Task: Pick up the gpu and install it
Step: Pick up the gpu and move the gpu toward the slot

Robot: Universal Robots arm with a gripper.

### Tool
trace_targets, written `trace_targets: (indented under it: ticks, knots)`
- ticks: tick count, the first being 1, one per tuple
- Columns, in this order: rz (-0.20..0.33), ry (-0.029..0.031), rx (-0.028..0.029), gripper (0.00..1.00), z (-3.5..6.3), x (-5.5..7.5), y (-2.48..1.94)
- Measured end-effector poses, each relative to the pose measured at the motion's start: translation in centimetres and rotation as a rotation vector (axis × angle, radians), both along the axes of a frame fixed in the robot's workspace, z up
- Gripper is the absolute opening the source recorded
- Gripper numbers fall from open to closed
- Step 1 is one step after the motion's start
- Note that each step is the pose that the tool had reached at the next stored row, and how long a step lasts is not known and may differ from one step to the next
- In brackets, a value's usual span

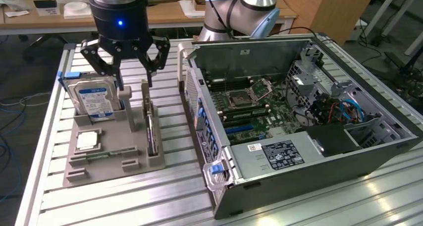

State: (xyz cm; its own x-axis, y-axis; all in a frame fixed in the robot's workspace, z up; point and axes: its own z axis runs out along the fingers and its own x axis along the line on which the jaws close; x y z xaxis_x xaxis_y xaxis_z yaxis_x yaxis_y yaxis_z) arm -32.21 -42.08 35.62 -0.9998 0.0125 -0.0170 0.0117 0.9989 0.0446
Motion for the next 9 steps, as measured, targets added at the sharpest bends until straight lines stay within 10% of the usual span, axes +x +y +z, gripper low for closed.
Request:
trace_targets:
  ticks: [9]
  knots:
    - [0.001,0.0013,-0.0008,0.59,-1.05,0.33,-0.11]
